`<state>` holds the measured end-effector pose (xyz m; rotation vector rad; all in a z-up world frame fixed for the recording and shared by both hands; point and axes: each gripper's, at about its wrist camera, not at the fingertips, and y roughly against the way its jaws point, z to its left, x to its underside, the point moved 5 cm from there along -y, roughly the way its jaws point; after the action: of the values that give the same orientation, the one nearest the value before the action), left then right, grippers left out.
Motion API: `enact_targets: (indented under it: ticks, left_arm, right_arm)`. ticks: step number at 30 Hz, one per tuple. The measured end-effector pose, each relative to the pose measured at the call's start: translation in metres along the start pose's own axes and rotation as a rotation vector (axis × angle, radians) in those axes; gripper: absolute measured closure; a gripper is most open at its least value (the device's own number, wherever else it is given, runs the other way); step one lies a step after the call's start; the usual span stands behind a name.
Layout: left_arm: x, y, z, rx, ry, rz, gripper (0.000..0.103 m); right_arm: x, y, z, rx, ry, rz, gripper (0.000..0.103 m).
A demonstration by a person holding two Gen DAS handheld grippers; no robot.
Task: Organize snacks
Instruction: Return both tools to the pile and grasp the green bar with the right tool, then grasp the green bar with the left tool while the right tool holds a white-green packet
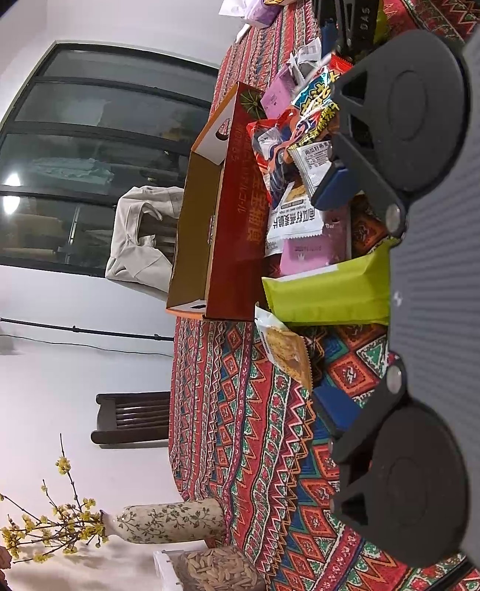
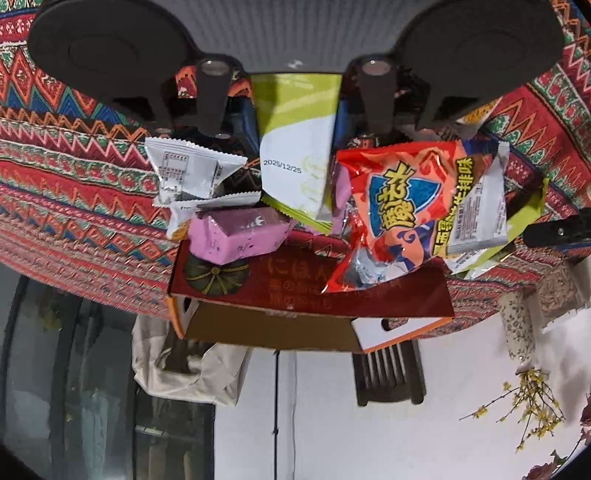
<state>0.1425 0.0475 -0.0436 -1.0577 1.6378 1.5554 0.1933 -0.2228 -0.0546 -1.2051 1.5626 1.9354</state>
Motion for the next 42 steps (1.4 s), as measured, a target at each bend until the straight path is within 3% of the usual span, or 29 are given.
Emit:
enact_targets:
  ticks: [9,16,20,23,26,29,31,33,42]
  left_arm:
    - [-0.006,-0.003,0.004,-0.039,0.019,0.028,0.0]
    - [-0.019,-0.024,0.009,-0.107,0.02,0.137,0.0]
    - [-0.019,-0.034,0.004,-0.133,-0.019,0.159,0.0]
    - [-0.013,-0.04,0.0,-0.113,-0.021,0.18,0.002]
    - [-0.007,-0.047,-0.001,-0.095,-0.009,0.205,0.015]
    - [-0.005,-0.051,0.001,-0.034,0.036,0.226,0.031]
    - [-0.004,-0.051,0.001,0.021,0.064,0.232,0.051]
    - [-0.003,-0.05,0.001,0.06,0.089,0.237,0.058]
    - [-0.004,-0.041,0.003,0.048,0.09,0.199,0.065]
  right_arm:
    - [-0.009,0.033,-0.016,0.034,-0.08,-0.196,0.065]
    - [-0.009,0.039,-0.019,0.031,-0.088,-0.218,0.065]
    - [-0.008,0.043,-0.02,0.029,-0.096,-0.232,0.065]
    - [-0.007,0.044,-0.022,0.028,-0.101,-0.236,0.065]
    - [-0.007,0.045,-0.022,0.027,-0.105,-0.242,0.065]
    - [-0.007,0.044,-0.022,0.027,-0.106,-0.242,0.065]
    - [-0.007,0.044,-0.022,0.028,-0.107,-0.242,0.065]
    - [-0.007,0.044,-0.023,0.028,-0.108,-0.241,0.065]
    - [-0.005,0.043,-0.024,0.035,-0.115,-0.237,0.065]
